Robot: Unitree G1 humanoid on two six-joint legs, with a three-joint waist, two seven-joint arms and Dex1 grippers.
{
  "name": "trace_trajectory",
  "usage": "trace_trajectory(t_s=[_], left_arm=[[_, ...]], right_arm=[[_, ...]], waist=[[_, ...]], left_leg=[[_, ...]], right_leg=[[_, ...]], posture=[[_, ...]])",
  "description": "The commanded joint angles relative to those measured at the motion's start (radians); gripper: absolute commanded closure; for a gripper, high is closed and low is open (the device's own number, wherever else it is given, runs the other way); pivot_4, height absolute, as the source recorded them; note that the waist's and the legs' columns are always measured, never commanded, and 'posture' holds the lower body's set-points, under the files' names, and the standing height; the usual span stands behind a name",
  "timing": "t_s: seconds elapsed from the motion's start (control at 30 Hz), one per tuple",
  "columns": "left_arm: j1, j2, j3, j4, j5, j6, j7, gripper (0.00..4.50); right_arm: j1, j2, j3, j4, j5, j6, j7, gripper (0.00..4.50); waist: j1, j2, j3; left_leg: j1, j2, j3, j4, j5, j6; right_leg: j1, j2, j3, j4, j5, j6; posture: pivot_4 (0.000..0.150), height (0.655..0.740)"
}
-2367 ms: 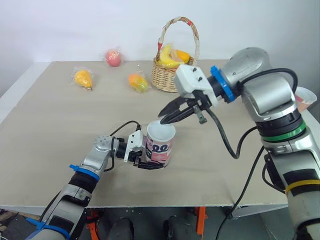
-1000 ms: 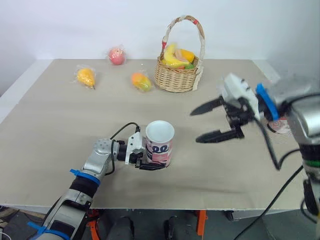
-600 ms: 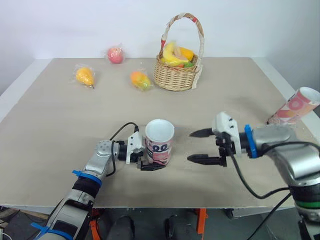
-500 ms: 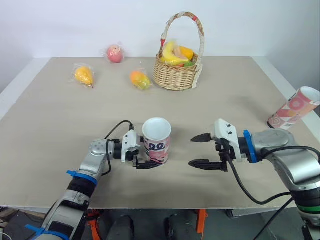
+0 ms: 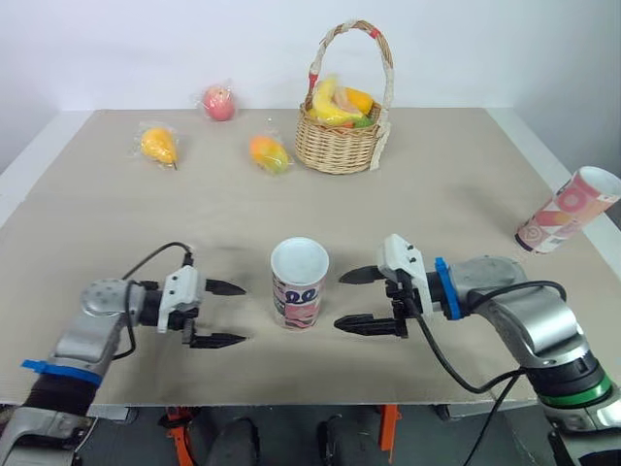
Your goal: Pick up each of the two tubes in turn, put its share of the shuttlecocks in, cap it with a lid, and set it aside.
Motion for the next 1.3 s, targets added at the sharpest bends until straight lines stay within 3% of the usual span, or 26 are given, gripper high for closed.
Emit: trace_trajectory(t_s=[0.03,0.13,0.27,0.5,0.7,0.8,0.83,0.9,0.93,1.1,1.3], left_arm=[[0.022,0.054,0.14,-0.151,-0.138,0.109,0.046,0.07],[0.034,0.079,0.234,-0.303,-0.295,0.261,0.109,0.07],[0.052,0.082,0.284,-0.424,-0.37,0.339,0.18,0.07],[0.096,0.113,0.335,-0.557,-0.439,0.423,0.248,0.07],[0.138,0.118,0.333,-0.595,-0.427,0.415,0.257,0.07],[0.132,0.104,0.323,-0.595,-0.434,0.404,0.257,0.0],[0.128,0.099,0.318,-0.593,-0.435,0.399,0.255,0.0],[0.113,0.084,0.303,-0.583,-0.431,0.388,0.254,0.0],[0.101,0.075,0.289,-0.573,-0.423,0.383,0.256,0.0],[-0.073,-0.036,0.137,-0.427,-0.358,0.372,0.266,0.0],[-0.36,-0.211,-0.058,-0.23,-0.181,0.352,0.333,0.0]], right_arm=[[-0.023,0.029,0.022,0.011,-0.014,-0.062,0.007,0.0],[-0.059,0.08,0.046,0.05,-0.013,-0.092,0.016,0.0],[-0.095,0.128,0.076,0.104,-0.039,-0.13,0.019,0.0],[-0.129,0.191,0.11,0.18,-0.05,-0.186,0.055,0.0],[-0.155,0.243,0.126,0.233,-0.049,-0.211,0.098,0.0],[-0.172,0.262,0.125,0.27,-0.058,-0.22,0.1,0.62],[-0.173,0.262,0.121,0.273,-0.054,-0.222,0.105,1.12],[-0.171,0.258,0.105,0.271,-0.046,-0.212,0.098,1.61],[-0.17,0.255,0.096,0.269,-0.046,-0.207,0.087,1.8],[-0.157,0.196,-0.029,0.248,0.013,-0.157,0.057,1.8],[-0.154,0.126,-0.309,0.361,0.018,-0.158,-0.164,1.8]], waist=[[0.0,-0.001,0.001],[0.0,-0.004,0.003],[0.0,-0.004,0.004],[0.0,-0.005,0.005],[-0.001,-0.004,0.006],[-0.001,-0.004,0.006],[0.0,-0.004,0.006],[0.0,-0.004,0.006],[0.0,-0.004,0.006],[0.012,-0.003,0.007],[0.026,-0.005,0.008]], left_leg=[[0.0,0.0,0.0,0.0,0.0,0.0],[0.0,0.001,-0.001,0.0,0.0,0.0],[0.0,0.001,0.0,0.0,0.0,0.0],[0.0,0.0,-0.001,0.0,0.0,0.0],[0.0,0.001,-0.001,0.0,0.001,-0.001],[0.0,0.001,-0.001,0.0,0.002,-0.004],[0.0,0.001,-0.001,0.0,0.002,-0.004],[0.0,0.001,-0.001,0.0,0.003,-0.005],[0.0,0.001,-0.001,0.0,0.003,-0.005],[0.0,-0.001,-0.002,0.001,0.004,-0.006],[-0.001,-0.002,-0.001,0.005,0.004,-0.007]], right_leg=[[0.0,0.0,0.0,0.0,0.0,0.0],[0.0,0.0,-0.001,0.0,0.0,0.0],[0.0,-0.001,-0.001,0.0,0.0,0.001],[0.0,0.0,-0.001,0.0,0.003,-0.005],[0.0,0.0,-0.001,0.001,0.004,-0.006],[0.0,0.0,-0.002,0.001,0.004,-0.006],[0.0,0.0,-0.002,0.001,0.004,-0.006],[0.0,0.0,-0.002,0.001,0.004,-0.005],[0.0,0.0,-0.002,0.001,0.004,-0.005],[0.001,0.0,-0.003,0.001,0.006,-0.005],[0.002,0.0,-0.001,0.001,0.009,-0.003]], posture=[[0.15,0.74],[0.15,0.74],[0.15,0.74],[0.15,0.74],[0.15,0.74],[0.15,0.74],[0.15,0.74],[0.15,0.74],[0.15,0.74],[0.15,0.74],[0.15,0.74]])
